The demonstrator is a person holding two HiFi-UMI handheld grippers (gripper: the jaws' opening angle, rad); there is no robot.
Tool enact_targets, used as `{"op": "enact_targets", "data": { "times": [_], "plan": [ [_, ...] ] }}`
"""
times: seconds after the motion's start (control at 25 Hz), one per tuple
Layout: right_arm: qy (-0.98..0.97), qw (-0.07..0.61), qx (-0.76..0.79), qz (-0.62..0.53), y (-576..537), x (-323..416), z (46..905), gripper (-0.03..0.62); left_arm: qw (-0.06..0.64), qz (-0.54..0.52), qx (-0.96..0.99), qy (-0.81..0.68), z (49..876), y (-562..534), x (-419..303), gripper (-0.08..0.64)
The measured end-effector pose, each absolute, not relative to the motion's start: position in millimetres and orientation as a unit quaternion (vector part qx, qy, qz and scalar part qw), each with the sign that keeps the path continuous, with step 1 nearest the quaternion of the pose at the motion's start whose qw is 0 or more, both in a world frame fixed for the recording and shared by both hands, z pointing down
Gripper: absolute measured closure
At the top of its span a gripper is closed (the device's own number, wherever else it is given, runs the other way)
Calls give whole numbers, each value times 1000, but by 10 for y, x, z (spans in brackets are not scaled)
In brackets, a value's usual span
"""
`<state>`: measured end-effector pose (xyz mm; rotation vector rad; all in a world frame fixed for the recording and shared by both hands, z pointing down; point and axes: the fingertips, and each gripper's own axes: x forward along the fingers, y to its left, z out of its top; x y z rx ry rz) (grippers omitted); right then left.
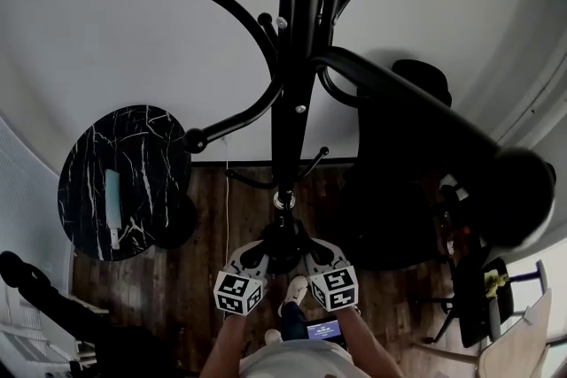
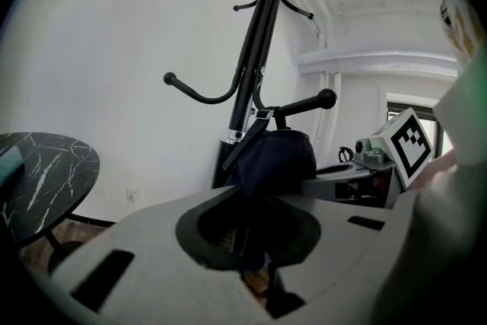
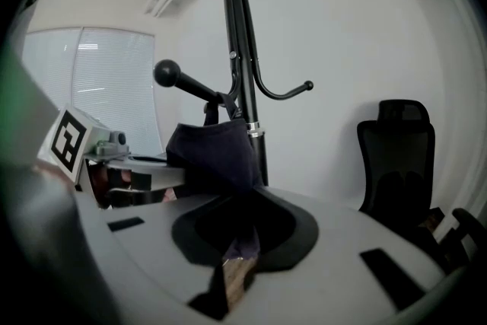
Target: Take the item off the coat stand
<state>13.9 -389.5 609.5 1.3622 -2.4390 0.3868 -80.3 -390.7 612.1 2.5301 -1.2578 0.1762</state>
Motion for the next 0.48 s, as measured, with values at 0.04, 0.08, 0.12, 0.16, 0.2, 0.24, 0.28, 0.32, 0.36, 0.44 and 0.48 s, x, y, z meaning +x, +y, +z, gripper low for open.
{"op": "enact_targets", "data": {
  "times": [0.04, 0.08, 0.12, 0.16, 0.2, 0.24, 0.28, 0.32, 0.36, 0.44, 0.48],
  "plan": [
    [-854, 161, 476, 135, -3891, 141, 6097, 552, 154, 62, 883, -439, 6122, -3902, -801, 523],
    [-854, 161, 476, 135, -3884, 143, 6100, 552, 154, 63, 883, -438, 6122, -3896, -799, 523],
    [-855, 162, 475, 135, -3870, 142, 6101, 552, 154, 63, 883, -438, 6120, -3885, -798, 523],
    [-855, 163, 474, 134, -3852, 142, 6097, 552, 154, 63, 883, -438, 6115, -3870, -799, 523],
    [-855, 163, 473, 134, -3832, 142, 6090, 554, 153, 63, 883, -438, 6106, -3854, -799, 523],
    [-856, 164, 473, 133, -3815, 143, 6081, 554, 153, 63, 883, -439, 6095, -3839, -799, 523],
    [-856, 164, 472, 132, -3802, 146, 6074, 554, 152, 62, 883, -439, 6083, -3829, -797, 523],
    [-856, 166, 472, 131, -3792, 151, 6069, 554, 152, 62, 883, -440, 6073, -3824, -793, 525],
    [-856, 167, 472, 130, -3787, 157, 6064, 554, 152, 61, 883, -440, 6064, -3824, -788, 525],
    [-856, 169, 473, 127, -3775, 173, 6048, 554, 151, 61, 883, -440, 6046, -3819, -773, 525],
    [-856, 169, 473, 126, -3761, 184, 6037, 554, 150, 60, 884, -439, 6036, -3807, -762, 525]
  ]
}}
